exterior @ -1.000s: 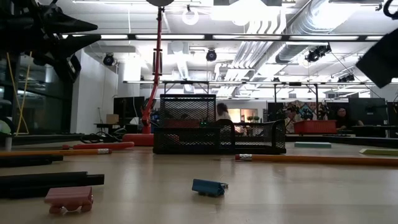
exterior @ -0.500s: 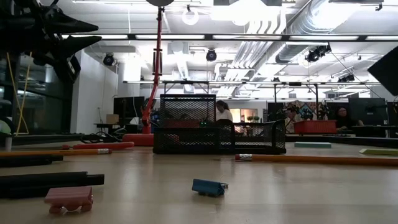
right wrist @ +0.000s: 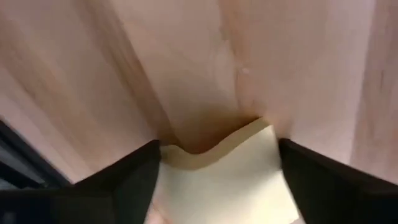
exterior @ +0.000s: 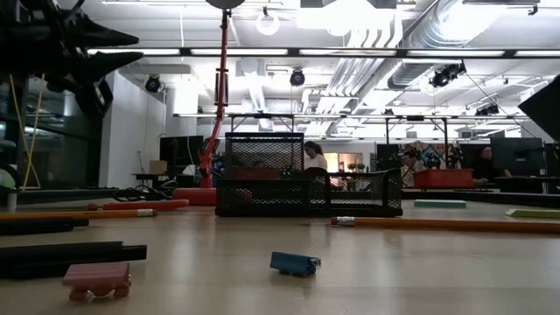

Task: Pick and place office supplies into organizer
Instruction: Put the yellow sticky notes into the black desk organizer

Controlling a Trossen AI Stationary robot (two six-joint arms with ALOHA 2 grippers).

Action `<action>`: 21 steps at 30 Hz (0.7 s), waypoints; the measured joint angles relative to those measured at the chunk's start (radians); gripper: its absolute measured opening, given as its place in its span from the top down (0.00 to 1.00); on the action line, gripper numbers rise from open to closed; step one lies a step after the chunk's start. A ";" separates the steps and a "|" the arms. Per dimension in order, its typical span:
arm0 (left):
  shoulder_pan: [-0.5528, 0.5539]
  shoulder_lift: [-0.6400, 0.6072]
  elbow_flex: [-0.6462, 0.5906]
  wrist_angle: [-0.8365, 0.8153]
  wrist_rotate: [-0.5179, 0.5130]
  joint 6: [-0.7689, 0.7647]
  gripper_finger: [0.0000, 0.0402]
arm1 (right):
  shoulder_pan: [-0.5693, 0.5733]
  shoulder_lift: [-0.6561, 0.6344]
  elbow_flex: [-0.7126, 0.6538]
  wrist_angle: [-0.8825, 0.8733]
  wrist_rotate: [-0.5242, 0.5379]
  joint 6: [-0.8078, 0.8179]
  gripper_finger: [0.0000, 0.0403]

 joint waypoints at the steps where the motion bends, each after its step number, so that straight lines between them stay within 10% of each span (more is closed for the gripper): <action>1: 0.000 0.000 0.000 -0.004 0.000 0.000 0.82 | 0.000 0.001 0.001 -0.010 0.009 0.000 0.38; 11: 0.000 0.000 0.000 -0.015 0.000 0.000 0.82 | 0.001 0.017 0.058 -0.062 0.061 -0.013 0.71; 21: 0.000 0.000 0.000 -0.039 0.000 0.002 0.82 | 0.004 0.028 0.165 -0.152 0.116 0.121 0.56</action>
